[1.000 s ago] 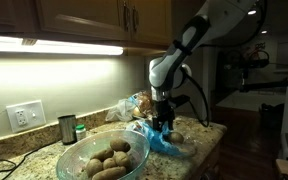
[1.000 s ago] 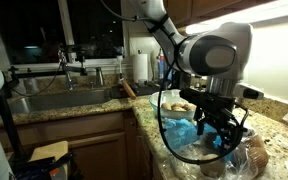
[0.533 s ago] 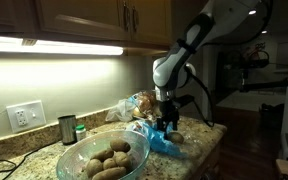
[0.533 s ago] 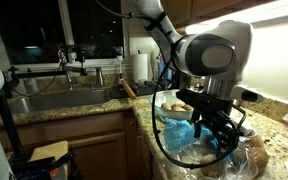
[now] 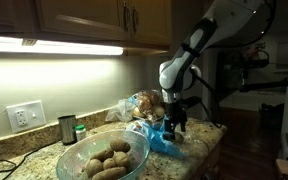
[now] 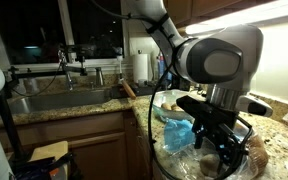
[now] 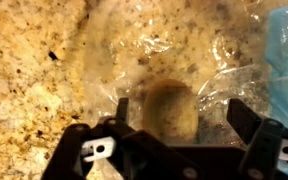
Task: Remove the potatoes from the plastic bag and place them in the glass bowl on the left
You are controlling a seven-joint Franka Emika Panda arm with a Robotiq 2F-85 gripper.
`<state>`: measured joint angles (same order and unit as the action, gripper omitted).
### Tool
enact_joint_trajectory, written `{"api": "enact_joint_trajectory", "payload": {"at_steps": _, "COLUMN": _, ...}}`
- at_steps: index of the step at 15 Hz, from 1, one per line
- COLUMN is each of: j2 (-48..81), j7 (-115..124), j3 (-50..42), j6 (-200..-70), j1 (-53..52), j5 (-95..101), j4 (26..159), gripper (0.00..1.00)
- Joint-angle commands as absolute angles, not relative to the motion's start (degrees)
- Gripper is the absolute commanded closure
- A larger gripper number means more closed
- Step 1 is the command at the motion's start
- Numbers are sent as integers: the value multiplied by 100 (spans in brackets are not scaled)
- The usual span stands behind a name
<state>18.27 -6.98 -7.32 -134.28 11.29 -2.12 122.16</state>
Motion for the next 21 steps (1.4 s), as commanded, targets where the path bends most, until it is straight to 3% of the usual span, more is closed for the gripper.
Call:
{"api": "enact_joint_trajectory", "payload": {"at_steps": 1, "j2": 1691, "j7": -884, "j3": -781, "j6": -13372, "j1": 1259, "j5": -291, "j4": 12378, "gripper": 0}}
{"api": "enact_joint_trajectory", "payload": {"at_steps": 5, "j2": 1779, "j7": -892, "j3": -762, "j6": -13398, "j1": 1274, "j5": -336, "j4": 12266, "gripper": 1}}
{"api": "enact_joint_trajectory", "payload": {"at_steps": 10, "j2": 1807, "j7": -928, "j3": -657, "j6": -13380, "j1": 1243, "j5": -467, "j4": 12223, "gripper": 14}}
{"api": "enact_joint_trajectory", "payload": {"at_steps": 13, "j2": 1831, "j7": -958, "j3": -640, "j6": -13411, "j1": 1252, "j5": -482, "j4": 12216, "gripper": 11}}
{"api": "enact_joint_trajectory", "payload": {"at_steps": 16, "j2": 1900, "j7": -913, "j3": -709, "j6": -13466, "j1": 1252, "j5": -365, "j4": 12199, "gripper": 0}}
{"api": "enact_joint_trajectory", "payload": {"at_steps": 21, "j2": 2050, "j7": -870, "j3": -764, "j6": -13497, "j1": 1255, "j5": -344, "j4": 12085, "gripper": 1}}
